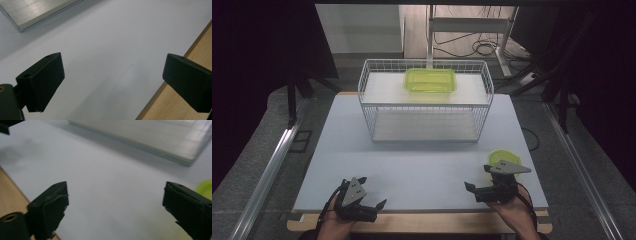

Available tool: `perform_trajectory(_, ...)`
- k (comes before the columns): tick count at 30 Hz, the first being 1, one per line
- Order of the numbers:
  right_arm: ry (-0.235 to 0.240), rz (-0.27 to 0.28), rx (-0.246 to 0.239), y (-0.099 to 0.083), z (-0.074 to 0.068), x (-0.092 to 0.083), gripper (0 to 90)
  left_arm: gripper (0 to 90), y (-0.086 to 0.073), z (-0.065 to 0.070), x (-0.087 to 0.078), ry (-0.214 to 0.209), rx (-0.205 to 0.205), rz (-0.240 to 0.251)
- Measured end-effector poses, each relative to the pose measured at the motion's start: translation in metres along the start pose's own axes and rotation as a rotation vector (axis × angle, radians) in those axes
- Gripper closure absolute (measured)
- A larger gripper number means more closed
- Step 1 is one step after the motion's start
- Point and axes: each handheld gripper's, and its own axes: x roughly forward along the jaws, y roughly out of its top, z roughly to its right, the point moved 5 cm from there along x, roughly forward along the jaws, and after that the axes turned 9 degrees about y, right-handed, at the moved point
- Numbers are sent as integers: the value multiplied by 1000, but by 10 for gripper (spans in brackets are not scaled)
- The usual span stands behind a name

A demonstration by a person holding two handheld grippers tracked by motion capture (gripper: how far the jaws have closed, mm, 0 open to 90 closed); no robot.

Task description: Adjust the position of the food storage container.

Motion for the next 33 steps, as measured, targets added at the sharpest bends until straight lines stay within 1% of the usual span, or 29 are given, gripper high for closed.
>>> perform_trajectory(1, -15, 13, 4, 2, 3, -4, 125, 39, 0, 0, 0, -1, -1, 0)
perform_trajectory(3, -40, 28, 32, 6, 12, -13, 227, 38, 0, 0, 0, -1, -1, -1)
perform_trajectory(5, -65, 48, 49, 9, 22, -24, 344, 38, 0, 1, 1, 0, 5, -6)
perform_trajectory(6, -78, 48, 57, 10, 28, -28, 415, 38, 0, 1, 1, -1, 7, -7)
perform_trajectory(7, -78, 48, 57, 10, 28, -28, 415, 38, 0, 1, 1, -1, 7, -7)
perform_trajectory(8, -120, 32, 68, 9, 40, -37, 548, 38, 0, 1, 1, -1, 8, -7)
perform_trajectory(12, -157, 35, 103, 4, 64, -53, 826, 38, 0, 1, 2, -1, 10, -9)
perform_trajectory(13, -173, 37, 112, 3, 70, -56, 870, 38, 0, 1, 2, -1, 10, -9)
perform_trajectory(14, -173, 37, 112, 3, 70, -56, 870, 38, -1, 1, 2, -2, 10, -10)
perform_trajectory(15, -191, 41, 118, 3, 75, -60, 891, 38, -1, 1, 2, -2, 10, -10)
perform_trajectory(16, -232, 53, 134, 2, 86, -67, 893, 38, -1, 1, 3, -2, 13, -13)
perform_trajectory(17, -232, 53, 134, 2, 86, -67, 893, 38, -1, 1, 3, -2, 13, -13)
perform_trajectory(18, -271, 56, 141, 1, 94, -73, 893, 38, -1, 2, 3, 0, 14, -15)
perform_trajectory(19, -289, 55, 144, 0, 99, -75, 893, 38, -1, 2, 3, -1, 15, -15)
perform_trajectory(20, -300, 57, 151, -1, 103, -77, 893, 38, -1, 2, 3, 0, 16, -15)
perform_trajectory(21, -300, 57, 151, -1, 103, -77, 893, 38, -1, 2, 3, 0, 16, -15)
perform_trajectory(22, -320, 54, 163, -5, 111, -78, 893, 38, -1, 2, 3, 1, 17, -15)
perform_trajectory(23, -320, 54, 163, -5, 111, -78, 893, 38, -1, 2, 3, 1, 19, -16)
perform_trajectory(24, -338, 47, 167, -8, 119, -78, 893, 38, -1, 2, 3, 2, 20, -17)
perform_trajectory(27, -358, 40, 170, -12, 129, -77, 893, 38, -1, 2, 4, 3, 21, -18)
perform_trajectory(28, -359, 36, 178, -14, 133, -76, 892, 38, -1, 2, 4, 3, 21, -18)
perform_trajectory(29, -359, 36, 178, -14, 133, -76, 892, 38, -2, 2, 4, 3, 21, -19)
perform_trajectory(30, -363, 29, 194, -18, 139, -74, 892, 38, -2, 2, 4, 4, 21, -19)
perform_trajectory(33, -363, 16, 207, -22, 143, -72, 892, 38, -2, 2, 4, 3, 21, -20)
